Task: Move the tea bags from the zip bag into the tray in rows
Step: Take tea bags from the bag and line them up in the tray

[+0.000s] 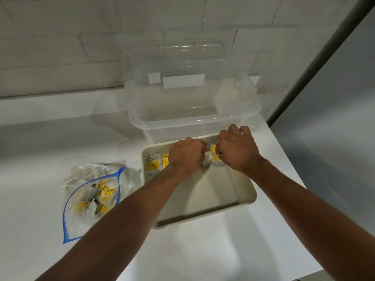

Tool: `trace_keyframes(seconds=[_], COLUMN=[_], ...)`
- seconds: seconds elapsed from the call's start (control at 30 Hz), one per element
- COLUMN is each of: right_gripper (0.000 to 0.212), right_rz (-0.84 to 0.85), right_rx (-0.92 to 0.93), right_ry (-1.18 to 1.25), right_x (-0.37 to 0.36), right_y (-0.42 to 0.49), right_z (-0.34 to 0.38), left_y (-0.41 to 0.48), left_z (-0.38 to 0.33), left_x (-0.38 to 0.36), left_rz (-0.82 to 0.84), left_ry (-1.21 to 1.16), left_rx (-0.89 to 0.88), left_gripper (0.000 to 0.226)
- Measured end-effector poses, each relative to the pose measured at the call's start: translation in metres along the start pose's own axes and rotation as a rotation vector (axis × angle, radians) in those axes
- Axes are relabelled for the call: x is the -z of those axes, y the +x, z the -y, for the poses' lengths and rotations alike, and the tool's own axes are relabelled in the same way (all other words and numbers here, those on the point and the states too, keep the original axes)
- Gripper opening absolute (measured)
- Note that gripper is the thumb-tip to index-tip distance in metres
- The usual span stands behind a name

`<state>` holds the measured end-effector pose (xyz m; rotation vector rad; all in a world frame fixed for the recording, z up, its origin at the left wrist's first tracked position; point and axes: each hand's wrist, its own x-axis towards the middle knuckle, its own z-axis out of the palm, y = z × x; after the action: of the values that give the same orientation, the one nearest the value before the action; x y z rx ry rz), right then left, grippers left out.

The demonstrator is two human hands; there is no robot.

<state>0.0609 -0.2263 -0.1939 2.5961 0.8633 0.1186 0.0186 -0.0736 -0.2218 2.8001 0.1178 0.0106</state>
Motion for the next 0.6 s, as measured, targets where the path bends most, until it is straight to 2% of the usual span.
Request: trace_keyframes(seconds=[0.2, 0.3, 0.4, 0.5, 0.6], right_gripper=[0.013, 0.014, 0.011, 0.013, 0.016], right_rz=[-0.016, -0.03, -0.014, -0.04, -0.044], right_rx=[-0.026, -0.053, -0.07, -0.073, -0.082], right_ry=[-0.032, -0.005, -0.026, -0.037, -0.038], right_x=[0.0, -0.002, -0.003, -0.003, -0.004], right_y=[-0.001, -0.003, -0.005, -0.005, -0.005], right_z=[0.007, 0.01, 0.01, 0.01, 0.01], left_y=[-0.003, 0.001, -0.008, -0.01, -0.02], left_z=[-0.003, 0.002, 0.0, 0.004, 0.0], left_x=[-0.001, -0.012, -0.003, -0.008, -0.011], left_rz=[-0.135, -0.148, -0.146, -0.13, -0.119], left_ry=[0.364, 0.376, 0.421, 0.287, 0.388], left_rx=[-0.131, -0.149, -0.149, -0.137, -0.217], left_gripper=[0.03, 0.037, 0.029, 0.03, 0.019])
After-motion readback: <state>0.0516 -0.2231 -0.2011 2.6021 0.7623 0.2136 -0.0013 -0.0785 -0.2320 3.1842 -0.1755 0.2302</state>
